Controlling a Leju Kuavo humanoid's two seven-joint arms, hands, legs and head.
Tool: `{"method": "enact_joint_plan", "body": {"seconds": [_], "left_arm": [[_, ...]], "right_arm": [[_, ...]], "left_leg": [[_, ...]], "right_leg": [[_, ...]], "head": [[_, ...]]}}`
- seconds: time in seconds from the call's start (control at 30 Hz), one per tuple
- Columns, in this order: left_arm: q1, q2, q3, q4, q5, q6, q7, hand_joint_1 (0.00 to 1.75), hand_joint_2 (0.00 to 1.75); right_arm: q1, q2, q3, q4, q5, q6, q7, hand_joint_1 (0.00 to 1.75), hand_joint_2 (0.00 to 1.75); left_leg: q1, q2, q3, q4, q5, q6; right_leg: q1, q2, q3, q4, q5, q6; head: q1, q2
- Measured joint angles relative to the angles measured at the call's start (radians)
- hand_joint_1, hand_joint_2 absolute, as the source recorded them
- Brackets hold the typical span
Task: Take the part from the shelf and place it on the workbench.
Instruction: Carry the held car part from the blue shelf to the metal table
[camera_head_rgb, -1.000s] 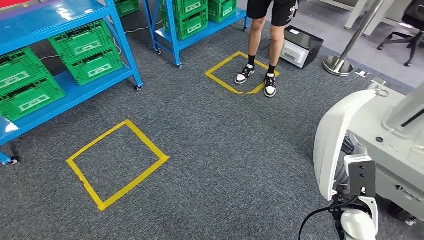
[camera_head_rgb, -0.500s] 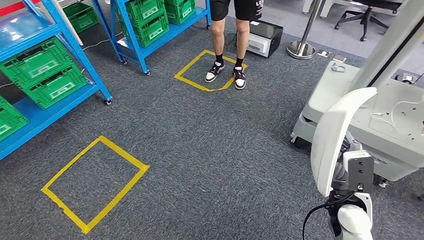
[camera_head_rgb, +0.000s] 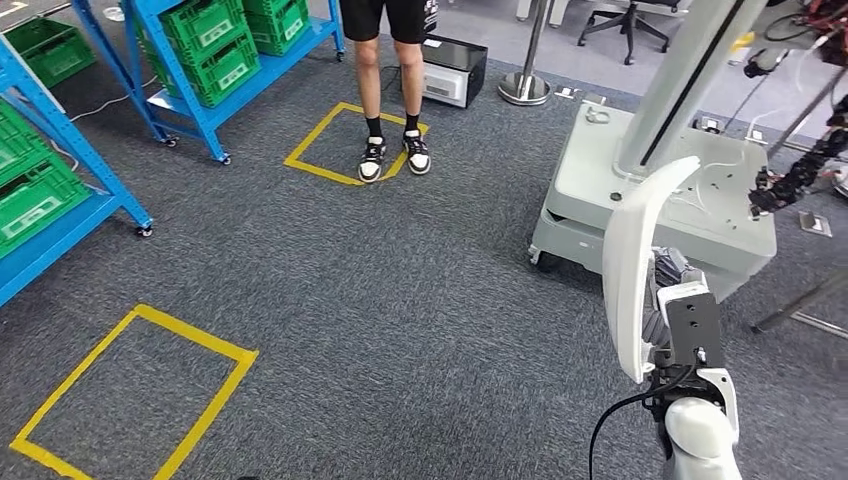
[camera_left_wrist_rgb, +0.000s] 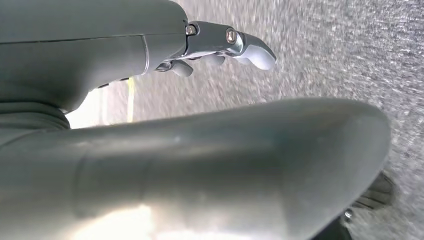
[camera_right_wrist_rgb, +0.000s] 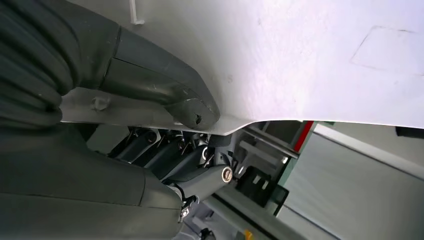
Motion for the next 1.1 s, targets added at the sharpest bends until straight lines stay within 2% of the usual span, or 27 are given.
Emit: {"method": "enact_joint_plan", "body": {"seconds": [0.03,0.1,0.17,0.2,0.27,0.3,0.33,0.4,0.47,0.5,0.53,0.57,0.6,0.63,0.67,0.7,0.73,0.77,0.8,0.87,0.9,0.93,0.97,1.0,1.03,1.07,1.1], "left_arm": [[0.0,0.001,-0.003,0.0,0.004,0.003,0.007,0.0,0.0],[0.001,0.001,-0.005,0.0,0.017,0.005,0.02,0.0,0.0],[0.006,0.003,-0.005,0.001,0.026,0.001,0.031,0.0,0.0],[0.008,0.004,-0.005,0.001,0.031,-0.001,0.036,0.0,0.0],[0.012,0.005,-0.001,0.001,0.058,0.002,0.043,0.0,0.0],[0.013,0.004,0.004,0.001,0.078,0.007,0.044,0.0,0.0],[0.013,0.003,0.012,0.001,0.101,0.015,0.04,0.0,0.0],[0.015,0.001,0.034,0.001,0.149,0.027,0.019,0.0,0.0],[0.019,0.0,0.061,0.0,0.184,0.028,-0.014,0.0,0.0],[0.022,0.0,0.072,0.0,0.193,0.025,-0.029,0.0,0.0],[0.024,0.0,0.084,0.0,0.201,0.02,-0.045,0.0,0.0],[0.025,0.001,0.093,0.0,0.205,0.015,-0.059,0.0,0.0],[0.026,0.003,0.1,0.0,0.206,0.01,-0.069,0.0,0.0],[0.026,0.006,0.105,0.0,0.206,0.007,-0.079,0.0,0.0],[0.026,0.008,0.108,-0.001,0.204,0.005,-0.085,0.0,0.0],[0.026,0.01,0.112,-0.001,0.203,0.005,-0.089,0.0,0.0],[0.026,0.012,0.114,-0.001,0.202,0.005,-0.092,0.0,0.0],[0.025,0.012,0.117,-0.001,0.201,0.005,-0.093,0.0,0.0],[0.024,0.013,0.119,-0.001,0.201,0.005,-0.093,0.0,0.0],[0.025,0.014,0.122,-0.002,0.195,0.01,-0.091,0.0,0.0],[0.025,0.014,0.123,-0.002,0.191,0.016,-0.088,0.0,0.0],[0.026,0.014,0.123,-0.002,0.186,0.022,-0.085,0.0,0.0],[0.027,0.014,0.123,-0.002,0.182,0.027,-0.083,0.0,0.0],[0.027,0.014,0.123,-0.002,0.179,0.03,-0.082,0.0,0.0],[0.027,0.014,0.123,-0.001,0.175,0.029,-0.082,0.0,0.0],[0.027,0.012,0.123,-0.001,0.172,0.029,-0.083,0.0,0.0],[0.026,0.01,0.123,-0.001,0.169,0.027,-0.087,0.0,0.0]], "right_arm": [[-0.001,0.001,0.0,-0.001,0.004,0.009,0.002,1.75,1.75],[-0.009,0.004,-0.001,-0.002,0.009,0.028,0.001,1.75,1.75],[-0.024,0.011,0.001,-0.001,0.013,0.045,-0.005,1.75,1.75],[-0.031,0.015,0.002,0.0,0.014,0.051,-0.008,1.75,1.75],[-0.041,0.02,0.003,0.003,0.014,0.059,-0.016,1.75,1.75],[-0.045,0.022,0.004,0.004,0.013,0.061,-0.019,1.75,1.75],[-0.048,0.025,0.004,0.004,0.011,0.061,-0.022,1.75,1.75],[-0.051,0.032,0.005,0.002,0.008,0.055,-0.028,1.75,1.75],[-0.041,0.036,0.005,-0.009,0.008,0.04,-0.03,1.75,1.75],[-0.032,0.037,0.004,-0.018,0.008,0.034,-0.03,1.75,1.75],[-0.023,0.038,0.003,-0.028,0.008,0.028,-0.029,1.75,1.75],[-0.014,0.038,0.0,-0.039,0.008,0.023,-0.029,1.75,1.75],[-0.006,0.038,-0.002,-0.049,0.008,0.021,-0.029,1.75,1.75],[0.0,0.038,-0.006,-0.06,0.008,0.019,-0.029,1.75,1.75],[0.005,0.039,-0.008,-0.07,0.008,0.019,-0.03,1.75,1.75],[0.011,0.039,-0.011,-0.077,0.008,0.019,-0.03,1.75,1.75],[0.017,0.039,-0.013,-0.084,0.008,0.019,-0.03,1.75,1.75],[0.023,0.039,-0.015,-0.089,0.008,0.019,-0.03,1.75,1.75],[0.029,0.039,-0.019,-0.095,0.008,0.019,-0.03,1.75,1.75],[0.031,0.039,-0.025,-0.103,0.01,0.02,-0.032,1.75,1.75],[0.029,0.038,-0.028,-0.105,0.012,0.022,-0.033,1.75,1.75],[0.025,0.037,-0.03,-0.105,0.015,0.024,-0.035,1.75,1.75],[0.022,0.035,-0.033,-0.105,0.019,0.026,-0.038,1.75,1.75],[0.02,0.031,-0.037,-0.105,0.022,0.027,-0.041,1.75,1.75],[0.018,0.025,-0.043,-0.106,0.026,0.026,-0.045,1.75,1.75],[0.016,0.018,-0.048,-0.109,0.028,0.025,-0.05,1.75,1.75],[0.015,0.01,-0.054,-0.115,0.031,0.024,-0.055,1.75,1.75]], "left_leg": [[0.0,0.014,0.0,0.002,-0.002,-0.001],[0.0,0.039,0.001,0.008,-0.009,-0.006],[-0.005,0.06,-0.001,0.015,-0.019,-0.016],[-0.007,0.069,0.0,0.015,-0.023,-0.022],[-0.008,0.083,0.008,0.013,-0.028,-0.033],[-0.006,0.072,0.009,0.017,-0.034,-0.039],[-0.004,0.049,0.004,0.036,-0.048,-0.044],[-0.001,-0.01,-0.04,0.134,-0.106,-0.051],[-0.001,-0.031,-0.104,0.266,-0.16,-0.052],[-0.002,-0.033,-0.123,0.299,-0.163,-0.05],[-0.002,-0.036,-0.124,0.291,-0.143,-0.047],[-0.002,-0.042,-0.108,0.244,-0.106,-0.042],[-0.002,-0.059,-0.079,0.172,-0.062,-0.036],[-0.001,-0.088,-0.05,0.105,-0.03,-0.03],[-0.002,-0.112,-0.029,0.054,-0.011,-0.025],[-0.002,-0.13,-0.017,0.027,-0.005,-0.022],[-0.004,-0.135,-0.013,0.02,-0.008,-0.02],[-0.005,-0.122,-0.011,0.014,-0.005,-0.017],[-0.005,-0.108,-0.006,0.007,-0.001,-0.014],[-0.002,-0.077,0.003,-0.011,0.01,-0.006],[-0.002,-0.061,0.004,-0.014,0.011,-0.003],[-0.003,-0.046,0.003,-0.014,0.011,0.0],[-0.004,-0.029,0.002,-0.012,0.01,0.001],[-0.005,-0.013,0.0,-0.009,0.008,0.002],[-0.004,0.002,0.0,-0.006,0.005,0.002],[-0.004,0.016,-0.001,-0.002,0.002,0.0],[-0.003,0.028,-0.001,0.004,-0.003,-0.003]], "right_leg": [[0.0,-0.004,0.015,-0.022,0.018,0.0],[0.001,-0.034,0.094,-0.16,0.074,-0.004],[0.005,-0.062,0.152,-0.266,0.104,-0.014],[0.008,-0.064,0.158,-0.28,0.103,-0.019],[0.009,-0.043,0.157,-0.28,0.104,-0.032],[0.007,-0.034,0.157,-0.282,0.106,-0.038],[0.005,-0.025,0.157,-0.284,0.109,-0.043],[0.002,-0.008,0.157,-0.286,0.111,-0.051],[0.004,0.012,0.156,-0.285,0.11,-0.054],[0.005,0.025,0.156,-0.285,0.11,-0.054],[0.005,0.039,0.157,-0.284,0.109,-0.055],[0.006,0.053,0.158,-0.284,0.109,-0.054],[0.005,0.066,0.159,-0.283,0.109,-0.054],[0.005,0.079,0.159,-0.282,0.11,-0.052],[0.004,0.091,0.156,-0.282,0.111,-0.047],[0.0,0.104,0.152,-0.283,0.114,-0.041],[-0.003,0.118,0.148,-0.284,0.117,-0.033],[-0.006,0.132,0.145,-0.288,0.122,-0.025],[-0.007,0.128,0.143,-0.288,0.123,-0.02],[-0.001,0.076,0.121,-0.249,0.098,-0.012],[0.001,0.039,0.095,-0.195,0.068,-0.01],[0.002,0.016,0.062,-0.127,0.035,-0.006],[0.001,0.006,0.029,-0.059,0.008,-0.001],[-0.001,0.003,0.008,-0.016,-0.002,0.003],[-0.003,0.0,0.008,-0.011,0.006,0.006],[-0.005,-0.006,0.031,-0.049,0.03,0.009],[-0.007,-0.022,0.072,-0.119,0.061,0.012]], "head": [[0.0,0.0],[0.0,0.0],[-0.001,0.0],[-0.002,0.0],[-0.002,0.0],[-0.003,0.0],[-0.005,0.0],[-0.012,0.0],[-0.017,0.0],[-0.017,0.0],[-0.018,0.0],[-0.018,0.0],[-0.018,0.0],[-0.018,0.0],[-0.018,0.0],[-0.018,0.0],[-0.018,0.0],[-0.019,0.0],[-0.02,0.0],[-0.018,0.0],[-0.017,0.0],[-0.015,0.0],[-0.015,0.0],[-0.015,0.0],[-0.015,0.0],[-0.015,0.0],[-0.015,0.0]]}}
